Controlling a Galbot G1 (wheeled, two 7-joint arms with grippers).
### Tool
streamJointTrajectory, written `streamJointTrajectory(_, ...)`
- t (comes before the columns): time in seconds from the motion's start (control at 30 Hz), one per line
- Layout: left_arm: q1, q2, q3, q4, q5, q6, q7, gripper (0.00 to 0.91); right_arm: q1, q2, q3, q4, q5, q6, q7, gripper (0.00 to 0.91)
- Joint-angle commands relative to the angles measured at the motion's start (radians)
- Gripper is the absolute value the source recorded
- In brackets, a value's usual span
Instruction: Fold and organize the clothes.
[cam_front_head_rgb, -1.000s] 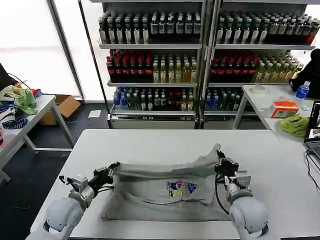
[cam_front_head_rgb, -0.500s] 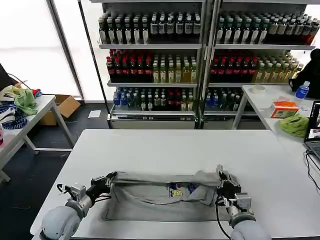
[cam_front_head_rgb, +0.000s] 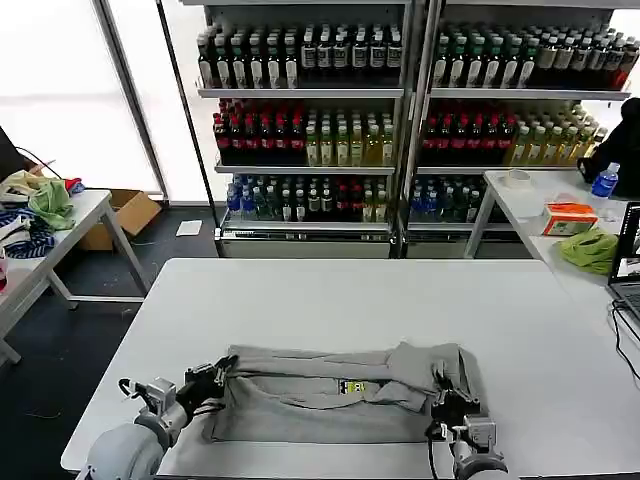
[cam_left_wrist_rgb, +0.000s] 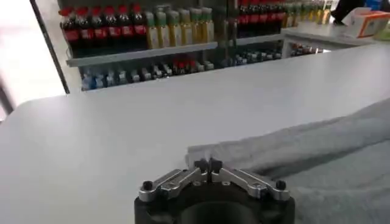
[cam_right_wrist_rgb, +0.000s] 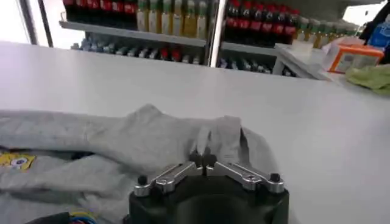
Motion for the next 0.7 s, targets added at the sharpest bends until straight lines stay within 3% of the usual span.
streamJointTrajectory(0.03, 0.006, -0.011, -0.001, 0.008, 0.019, -0.005, 0.01, 0.0, -0.037, 0.002, 0.009, 0.032, -0.013, 0.014, 0.008, 0.0)
streamJointTrajectory(0.43, 0.009, -0.036, -0.003, 0.006, 0.038, -0.011, 0.018, 0.02, -0.069, -0.002, 0.01, 0.04, -0.073, 0.043, 0.005, 0.0)
streamJointTrajectory(0.47, 0.009, -0.038, -0.005, 0.004, 0.039, -0.012, 0.017, 0.353, -0.071, -0.004, 0.009, 0.035, -0.084, 0.046, 0.007, 0.0)
streamJointTrajectory(0.5, 0.011, -0.04, -0.008, 0.001, 0.043, -0.015, 0.016, 0.564, -0.073, -0.006, 0.007, 0.026, -0.089, 0.043, 0.014, 0.0)
streamJointTrajectory(0.53, 0.012, -0.043, -0.01, -0.003, 0.043, -0.017, 0.015, 0.907, -0.073, -0.007, 0.007, 0.021, -0.091, 0.04, 0.017, 0.0)
streamJointTrajectory(0.57, 0.012, -0.044, -0.011, -0.008, 0.043, -0.018, 0.015, 0.907, -0.074, -0.009, 0.005, 0.016, -0.096, 0.039, 0.022, 0.04)
streamJointTrajectory(0.6, 0.013, -0.046, -0.014, -0.015, 0.042, -0.021, 0.013, 0.907, -0.074, -0.012, 0.003, 0.012, -0.102, 0.033, 0.024, 0.363)
streamJointTrajectory(0.63, 0.013, -0.047, -0.016, -0.018, 0.042, -0.023, 0.013, 0.907, -0.074, -0.012, 0.002, 0.01, -0.103, 0.03, 0.024, 0.846)
streamJointTrajectory(0.67, 0.013, -0.048, -0.017, -0.022, 0.042, -0.028, 0.01, 0.907, -0.075, -0.013, 0.0, 0.01, -0.106, 0.026, 0.024, 0.907)
streamJointTrajectory(0.7, 0.014, -0.049, -0.02, -0.028, 0.042, -0.031, 0.009, 0.907, -0.074, -0.013, -0.003, 0.01, -0.11, 0.021, 0.025, 0.907)
